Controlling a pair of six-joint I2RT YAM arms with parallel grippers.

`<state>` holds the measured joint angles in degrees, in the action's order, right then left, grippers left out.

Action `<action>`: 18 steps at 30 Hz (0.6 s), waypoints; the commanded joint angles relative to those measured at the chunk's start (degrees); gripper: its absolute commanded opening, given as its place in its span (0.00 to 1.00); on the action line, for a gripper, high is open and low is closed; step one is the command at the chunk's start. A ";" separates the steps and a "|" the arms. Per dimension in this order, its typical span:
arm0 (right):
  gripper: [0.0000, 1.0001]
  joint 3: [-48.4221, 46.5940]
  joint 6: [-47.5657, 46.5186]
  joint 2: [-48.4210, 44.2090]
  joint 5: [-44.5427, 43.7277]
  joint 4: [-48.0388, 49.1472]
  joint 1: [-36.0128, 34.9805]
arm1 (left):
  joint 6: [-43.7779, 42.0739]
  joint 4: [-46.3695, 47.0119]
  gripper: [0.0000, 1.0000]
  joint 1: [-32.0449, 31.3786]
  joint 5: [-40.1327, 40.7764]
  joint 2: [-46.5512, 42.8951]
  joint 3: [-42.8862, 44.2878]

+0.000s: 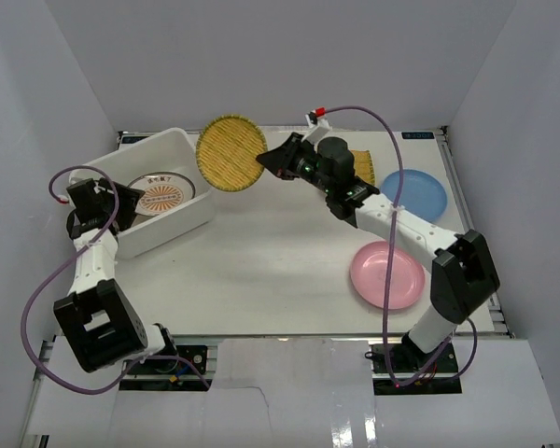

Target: Place the plates into the plastic bin on the countertop

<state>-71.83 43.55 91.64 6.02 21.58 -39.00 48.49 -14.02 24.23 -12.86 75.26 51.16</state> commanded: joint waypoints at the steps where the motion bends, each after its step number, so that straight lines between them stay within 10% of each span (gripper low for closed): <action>1: 0.08 -9.27 -2.85 7.21 -3.82 -2.68 -2.56 | -0.50 3.13 0.82 0.29 -4.35 -4.51 1.39; 15: 0.08 -59.01 -2.95 44.49 -4.62 -19.82 -13.64 | -1.55 -1.88 0.93 -4.62 -12.09 -19.10 16.78; 17: 0.17 -58.95 -2.24 44.86 -4.70 -19.65 -14.17 | -1.56 -2.06 0.93 -6.64 -13.58 -19.80 16.35; 18: 0.37 -58.25 -1.98 44.25 -5.14 -19.30 -14.08 | -1.56 -2.15 0.93 -7.69 -13.77 -19.81 15.65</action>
<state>-126.56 40.36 137.49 1.48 0.84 -52.40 47.88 -12.47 18.68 -23.29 54.13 68.20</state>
